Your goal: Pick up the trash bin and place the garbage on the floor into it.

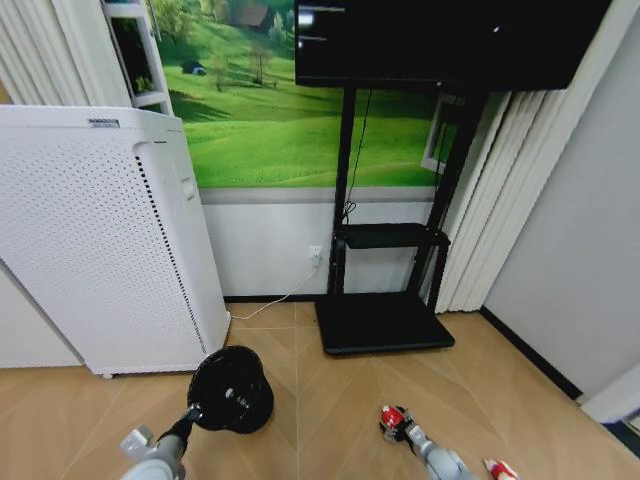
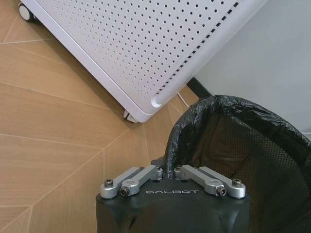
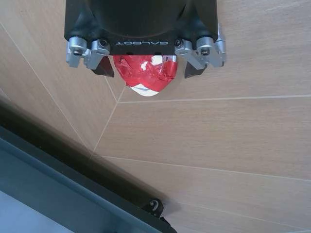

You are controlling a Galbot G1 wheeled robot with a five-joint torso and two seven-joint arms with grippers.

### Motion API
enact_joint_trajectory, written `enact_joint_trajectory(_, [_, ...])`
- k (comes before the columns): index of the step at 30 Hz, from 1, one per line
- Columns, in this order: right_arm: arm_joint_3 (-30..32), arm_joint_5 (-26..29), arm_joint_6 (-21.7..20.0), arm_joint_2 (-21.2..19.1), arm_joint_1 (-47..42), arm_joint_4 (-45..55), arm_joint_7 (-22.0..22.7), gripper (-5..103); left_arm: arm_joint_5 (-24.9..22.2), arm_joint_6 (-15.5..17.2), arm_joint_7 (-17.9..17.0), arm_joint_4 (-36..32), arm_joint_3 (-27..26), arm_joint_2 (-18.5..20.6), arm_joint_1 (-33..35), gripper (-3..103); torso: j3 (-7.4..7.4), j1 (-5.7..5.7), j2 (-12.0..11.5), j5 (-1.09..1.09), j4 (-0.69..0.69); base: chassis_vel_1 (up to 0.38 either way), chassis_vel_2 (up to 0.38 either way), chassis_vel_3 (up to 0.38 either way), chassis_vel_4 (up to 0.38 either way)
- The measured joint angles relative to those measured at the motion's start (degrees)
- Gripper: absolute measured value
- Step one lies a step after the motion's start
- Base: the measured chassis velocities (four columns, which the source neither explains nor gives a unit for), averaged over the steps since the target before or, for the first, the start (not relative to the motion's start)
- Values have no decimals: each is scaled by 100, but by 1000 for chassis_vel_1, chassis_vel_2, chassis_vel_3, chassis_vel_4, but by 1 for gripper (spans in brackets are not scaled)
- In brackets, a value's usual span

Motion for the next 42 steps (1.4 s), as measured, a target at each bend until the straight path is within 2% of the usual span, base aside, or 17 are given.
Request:
enact_joint_trajectory(4, [5,9,-26,-60,-27,37,-13,77,6,-2,-14,6,34,0,-29,3,1,0,-1,3,0,0,0,0,0])
enact_joint_trajectory(5, [16,35,-52,-105,-67,80,-20,66,12,-4,-19,7,53,-7,-37,3,1,0,-2,1,0,0,0,0,0])
enact_joint_trajectory(6, [25,48,-59,-122,-90,100,-24,66,15,-4,-20,8,61,-12,-39,3,2,0,-2,0,-1,0,0,0,0])
enact_joint_trajectory(7, [35,65,-63,-139,-117,124,-28,61,23,-4,-21,10,66,-16,-40,3,2,0,-2,0,-1,0,0,0,0])
enact_joint_trajectory(8, [35,65,-63,-139,-117,124,-28,61,23,-4,-21,10,66,-16,-40,3,2,0,-2,0,-1,0,0,0,0])
enact_joint_trajectory(9, [51,93,-72,-162,-153,155,-37,56,31,-7,-22,14,69,-18,-41,3,2,0,-3,0,-2,0,0,0,0])
enact_joint_trajectory(12, [80,153,-84,-205,-209,214,-66,50,37,-7,-22,22,72,-15,-46,3,2,1,-3,-1,-2,0,0,0,0])
enact_joint_trajectory(14, [103,309,-115,-264,-274,310,-101,43,37,-9,-25,25,83,10,-66,3,3,1,-4,0,-3,0,0,0,0])
enact_joint_trajectory(18, [123,421,-137,-308,-338,410,-113,37,42,-10,-26,38,115,50,-94,3,3,2,-4,0,-4,0,0,0,0])
enact_joint_trajectory(21, [215,706,-195,-422,-529,744,-117,27,164,-10,-10,124,238,152,-194,3,4,2,-4,2,-4,0,0,0,0])
enact_joint_trajectory(22, [215,706,-195,-422,-529,744,-117,27,164,-10,-10,124,238,152,-194,3,4,2,-4,2,-4,0,0,0,0])
enact_joint_trajectory(25, [329,943,-238,-543,-788,1132,-105,18,182,-5,19,175,394,262,-297,3,4,3,-5,3,-5,0,0,0,0])
enact_joint_trajectory(34, [637,1326,-335,-704,-1386,2025,8,15,328,19,103,397,832,525,-647,3,3,3,-5,0,-4,0,0,0,0])
enact_joint_trajectory(39, [958,1545,-365,-802,-1869,2901,34,15,359,48,127,542,1220,728,-939,3,2,2,-4,-2,-5,0,0,0,0])
enact_joint_trajectory(40, [1007,1617,-270,-836,-1975,3251,82,15,459,69,211,638,1350,797,-999,3,2,2,-5,-2,-9,0,0,0,0])
enact_joint_trajectory(42, [1003,1671,-227,-866,-2002,3473,105,15,553,77,275,692,1392,818,-1001,3,3,2,-4,-2,-6,0,0,0,0])
